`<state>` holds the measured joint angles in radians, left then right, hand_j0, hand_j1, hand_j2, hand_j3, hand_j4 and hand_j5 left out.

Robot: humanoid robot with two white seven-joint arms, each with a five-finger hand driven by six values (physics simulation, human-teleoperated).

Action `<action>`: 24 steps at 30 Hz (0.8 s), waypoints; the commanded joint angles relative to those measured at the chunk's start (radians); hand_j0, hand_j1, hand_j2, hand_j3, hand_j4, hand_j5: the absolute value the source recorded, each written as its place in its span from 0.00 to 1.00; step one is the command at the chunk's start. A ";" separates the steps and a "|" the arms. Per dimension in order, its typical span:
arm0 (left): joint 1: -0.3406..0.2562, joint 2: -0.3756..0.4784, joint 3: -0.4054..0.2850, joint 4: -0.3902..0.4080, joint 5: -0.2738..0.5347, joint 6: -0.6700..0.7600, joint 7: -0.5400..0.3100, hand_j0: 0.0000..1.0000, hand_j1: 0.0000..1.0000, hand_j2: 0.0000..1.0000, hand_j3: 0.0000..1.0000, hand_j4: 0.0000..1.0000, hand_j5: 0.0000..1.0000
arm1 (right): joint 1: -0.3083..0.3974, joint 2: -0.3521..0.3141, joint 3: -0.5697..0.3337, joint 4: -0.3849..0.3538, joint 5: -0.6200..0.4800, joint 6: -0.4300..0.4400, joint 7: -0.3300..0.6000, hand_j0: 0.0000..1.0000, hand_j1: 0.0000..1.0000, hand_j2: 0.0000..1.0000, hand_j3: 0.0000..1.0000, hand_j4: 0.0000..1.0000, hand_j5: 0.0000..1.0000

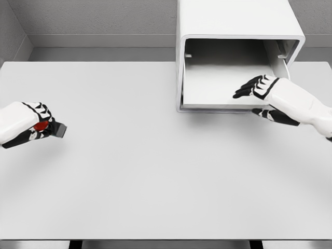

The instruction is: Slide open multi-storey tabletop storage cabinets and put open load switch and slide close multi-storey tabletop storage cabinets

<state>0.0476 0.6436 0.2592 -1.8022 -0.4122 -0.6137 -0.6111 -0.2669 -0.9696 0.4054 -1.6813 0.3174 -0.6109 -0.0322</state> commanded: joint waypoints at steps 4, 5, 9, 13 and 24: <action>-0.011 -0.012 -0.011 0.000 0.006 0.003 0.000 0.31 0.31 0.31 0.31 0.31 0.31 | 0.040 -0.031 -0.135 -0.008 -0.050 0.000 0.002 0.71 0.71 0.71 0.71 0.71 0.71; -0.021 -0.019 -0.017 0.000 0.006 0.003 0.000 0.31 0.31 0.31 0.31 0.31 0.31 | 0.066 -0.031 -0.181 -0.003 -0.052 0.000 0.003 0.66 0.66 0.66 0.66 0.66 0.66; -0.045 -0.032 -0.038 0.000 0.006 0.003 0.000 0.31 0.31 0.31 0.31 0.31 0.31 | 0.110 -0.031 -0.270 0.023 -0.073 0.000 0.003 0.60 0.60 0.60 0.60 0.60 0.60; -0.054 -0.039 -0.044 0.000 0.004 0.003 0.000 0.31 0.31 0.31 0.31 0.31 0.31 | 0.115 -0.029 -0.287 0.068 -0.078 0.000 0.003 0.56 0.56 0.56 0.56 0.56 0.56; -0.130 -0.098 -0.095 0.000 -0.003 0.003 0.000 0.31 0.31 0.31 0.31 0.31 0.31 | 0.129 -0.029 -0.287 0.226 -0.067 0.000 0.008 0.55 0.55 0.55 0.55 0.55 0.55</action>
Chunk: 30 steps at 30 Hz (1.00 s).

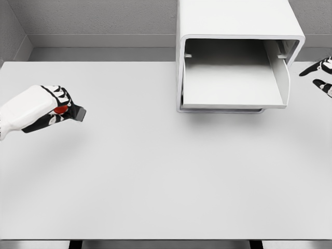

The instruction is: Slide open multi-storey tabletop storage cabinets and put open load switch and slide close multi-storey tabletop storage cabinets

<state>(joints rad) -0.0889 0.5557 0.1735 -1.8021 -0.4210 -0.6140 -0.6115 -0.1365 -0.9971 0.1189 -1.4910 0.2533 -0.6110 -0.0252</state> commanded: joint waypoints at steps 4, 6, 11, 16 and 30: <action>-0.011 -0.029 -0.020 0.000 0.005 0.003 0.001 0.31 0.31 0.31 0.31 0.31 0.31 | 0.029 -0.002 0.001 0.054 0.001 0.000 0.002 0.55 0.55 0.55 0.55 0.55 0.55; -0.015 -0.033 -0.025 0.000 0.005 0.003 0.001 0.31 0.31 0.31 0.31 0.31 0.31 | 0.051 -0.002 0.001 0.049 0.023 0.000 0.002 0.55 0.55 0.55 0.55 0.55 0.55; -0.054 -0.071 -0.062 0.000 -0.001 0.003 0.001 0.31 0.31 0.31 0.31 0.31 0.31 | 0.098 0.000 0.001 0.044 0.024 0.000 0.001 0.55 0.55 0.55 0.55 0.55 0.55; -0.081 -0.098 -0.089 0.000 -0.008 0.003 0.001 0.31 0.31 0.31 0.31 0.31 0.31 | 0.166 0.020 0.004 0.052 0.055 0.000 -0.001 0.55 0.55 0.55 0.55 0.55 0.55; -0.126 -0.146 -0.129 0.000 -0.008 0.003 0.001 0.32 0.32 0.32 0.32 0.32 0.32 | 0.198 0.098 0.010 0.103 0.089 0.000 0.001 0.56 0.56 0.56 0.56 0.56 0.56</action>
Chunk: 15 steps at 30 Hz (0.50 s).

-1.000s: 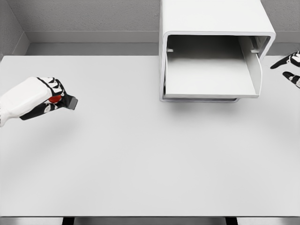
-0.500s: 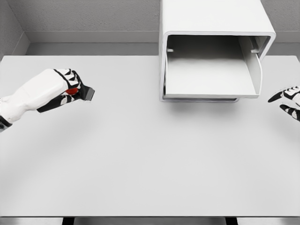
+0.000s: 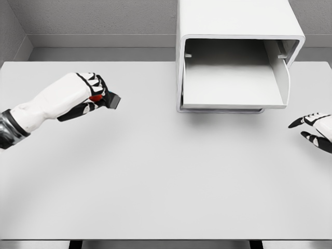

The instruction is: Slide open multi-storey tabletop storage cabinets and put open load switch and slide close multi-storey tabletop storage cabinets

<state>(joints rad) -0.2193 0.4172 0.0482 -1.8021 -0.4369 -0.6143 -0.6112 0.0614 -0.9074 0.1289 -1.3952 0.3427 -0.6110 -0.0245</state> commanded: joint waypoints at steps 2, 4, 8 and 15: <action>-0.008 -0.018 -0.016 0.000 0.006 0.003 0.000 0.32 0.32 0.32 0.32 0.32 0.32 | 0.000 0.016 -0.002 0.015 -0.001 0.000 0.000 0.56 0.56 0.56 0.56 0.56 0.56; -0.015 -0.021 -0.024 0.000 0.006 0.003 0.000 0.32 0.32 0.32 0.32 0.32 0.32 | 0.000 0.016 -0.002 0.027 -0.001 0.000 0.000 0.56 0.56 0.56 0.56 0.56 0.56; -0.031 -0.035 -0.031 0.000 0.006 0.003 0.000 0.32 0.32 0.32 0.32 0.32 0.32 | 0.000 0.018 -0.002 0.027 -0.001 0.000 0.000 0.56 0.56 0.56 0.56 0.56 0.56; -0.055 -0.046 -0.053 0.000 0.006 0.003 0.000 0.32 0.32 0.32 0.32 0.32 0.32 | 0.000 0.022 -0.002 0.022 -0.001 0.000 0.001 0.56 0.56 0.56 0.56 0.56 0.56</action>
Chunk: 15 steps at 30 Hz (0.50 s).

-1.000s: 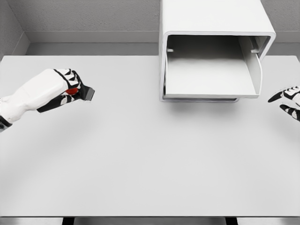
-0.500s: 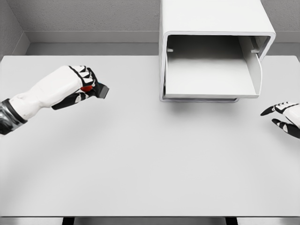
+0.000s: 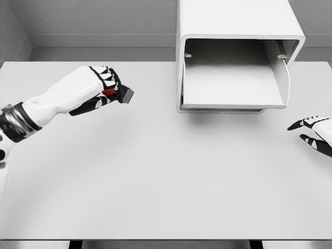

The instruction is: Slide open multi-storey tabletop storage cabinets and put open load switch and slide close multi-storey tabletop storage cabinets

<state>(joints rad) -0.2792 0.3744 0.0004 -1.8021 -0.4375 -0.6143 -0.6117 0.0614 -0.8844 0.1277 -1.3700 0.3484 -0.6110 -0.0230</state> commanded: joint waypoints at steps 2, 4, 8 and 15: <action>-0.002 -0.011 -0.010 0.000 0.006 0.003 0.001 0.32 0.32 0.32 0.32 0.32 0.32 | 0.000 -0.001 -0.002 -0.003 -0.008 0.000 0.000 0.56 0.56 0.56 0.56 0.56 0.56; -0.006 -0.012 -0.011 0.000 0.006 0.003 0.001 0.32 0.32 0.32 0.32 0.32 0.32 | 0.000 -0.001 -0.007 -0.003 -0.008 0.000 0.000 0.56 0.56 0.56 0.56 0.56 0.56; -0.017 -0.029 -0.026 0.000 0.006 0.003 0.001 0.32 0.32 0.32 0.32 0.32 0.32 | -0.003 -0.001 -0.005 -0.001 -0.006 0.000 0.000 0.56 0.56 0.56 0.56 0.56 0.56; -0.046 -0.086 -0.072 0.000 -0.017 0.003 0.001 0.32 0.32 0.32 0.32 0.32 0.32 | -0.003 0.013 -0.007 -0.009 -0.008 0.000 0.000 0.56 0.56 0.56 0.56 0.56 0.56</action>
<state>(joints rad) -0.3283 0.3037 -0.0583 -1.8021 -0.4574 -0.6142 -0.6114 0.0583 -0.8767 0.1218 -1.3780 0.3469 -0.6110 -0.0226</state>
